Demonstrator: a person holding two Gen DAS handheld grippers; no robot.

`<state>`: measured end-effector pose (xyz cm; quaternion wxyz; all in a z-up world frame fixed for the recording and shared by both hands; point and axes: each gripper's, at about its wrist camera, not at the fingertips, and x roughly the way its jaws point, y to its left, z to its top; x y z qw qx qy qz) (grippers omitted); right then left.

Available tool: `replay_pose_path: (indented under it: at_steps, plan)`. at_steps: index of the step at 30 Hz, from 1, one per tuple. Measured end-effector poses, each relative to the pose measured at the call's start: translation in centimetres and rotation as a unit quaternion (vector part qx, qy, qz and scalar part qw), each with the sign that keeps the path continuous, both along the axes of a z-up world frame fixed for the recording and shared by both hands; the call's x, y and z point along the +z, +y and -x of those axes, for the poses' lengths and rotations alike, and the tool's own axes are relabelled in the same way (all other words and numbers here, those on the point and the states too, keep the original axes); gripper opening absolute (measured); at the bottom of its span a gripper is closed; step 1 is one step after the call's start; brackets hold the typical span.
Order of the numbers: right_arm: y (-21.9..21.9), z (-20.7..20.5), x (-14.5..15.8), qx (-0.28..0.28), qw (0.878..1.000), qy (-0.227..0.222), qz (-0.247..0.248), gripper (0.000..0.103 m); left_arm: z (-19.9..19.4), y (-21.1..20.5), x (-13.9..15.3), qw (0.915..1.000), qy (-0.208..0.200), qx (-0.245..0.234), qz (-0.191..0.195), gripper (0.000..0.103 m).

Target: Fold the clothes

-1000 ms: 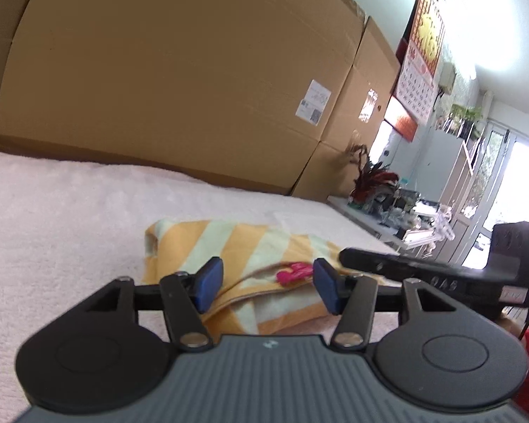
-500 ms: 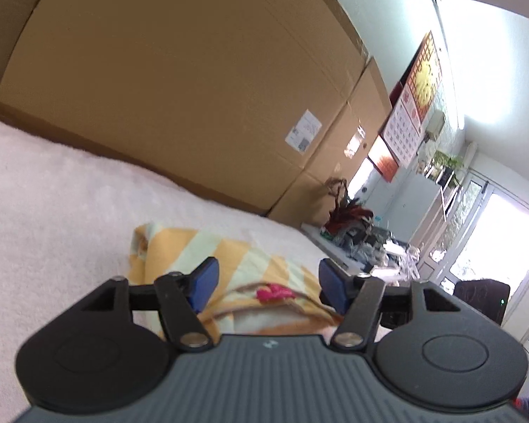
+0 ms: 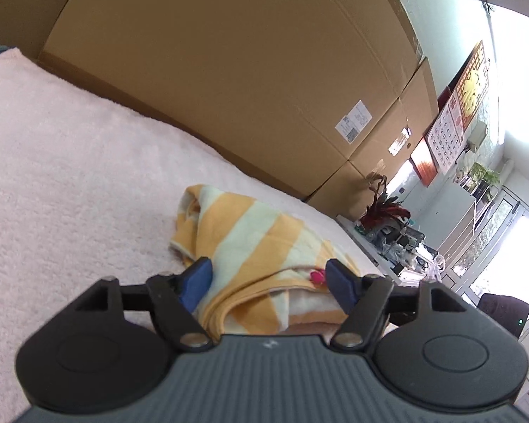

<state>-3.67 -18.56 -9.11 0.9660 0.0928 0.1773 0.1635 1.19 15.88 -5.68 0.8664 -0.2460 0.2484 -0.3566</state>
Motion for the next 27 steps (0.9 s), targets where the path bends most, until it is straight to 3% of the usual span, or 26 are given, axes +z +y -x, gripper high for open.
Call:
replay_pose_path:
  at_steps: [5,9,10,12,13,14,16,18,23,25,27]
  plan:
    - [0.0,0.5,-0.3,0.0,1.0,-0.005,-0.008,0.027,-1.8,1.3,1.1,0.9983,-0.001,0.057,0.016,0.072]
    - [0.6,0.6,-0.4,-0.006,1.0,-0.013,0.006,0.029,-5.1,1.5,0.3,0.9931,0.057,0.081,0.064,0.068]
    - [0.6,0.6,-0.4,-0.008,1.0,-0.014,0.005,0.029,-5.5,1.0,0.3,0.9935,0.059,0.079,0.056,0.067]
    - [0.5,0.6,-0.5,-0.008,1.0,-0.014,0.003,0.029,-6.2,0.1,0.3,0.9944,0.062,0.076,0.038,0.048]
    - [0.4,0.5,-0.5,-0.009,1.0,-0.013,-0.001,0.029,-6.5,-0.4,0.2,0.9947,0.064,0.075,0.028,0.028]
    - [0.3,0.5,-0.4,-0.009,1.0,-0.012,-0.005,0.029,-6.6,-0.7,0.3,0.9945,0.067,0.079,0.013,0.027]
    - [0.2,0.6,0.0,-0.007,1.0,-0.014,-0.016,0.029,-6.8,-1.3,0.4,0.9932,0.073,0.089,-0.018,0.029]
    - [0.1,0.6,0.4,-0.004,0.999,-0.017,-0.027,0.026,-7.0,-1.8,0.5,0.9907,0.079,0.099,-0.049,0.041]
    - [0.4,0.4,1.3,0.003,0.999,-0.019,-0.043,0.022,-6.5,-2.2,0.8,0.9882,0.058,0.119,-0.078,0.053]
    - [1.4,-0.5,1.2,-0.002,1.0,-0.008,-0.023,0.021,-6.1,-2.3,0.9,0.9876,0.05,0.121,-0.085,0.053]
    - [1.0,-1.3,0.4,-0.013,0.999,0.012,-0.04,0.018,-5.7,-2.0,0.9,0.9873,0.047,0.125,-0.085,0.053]
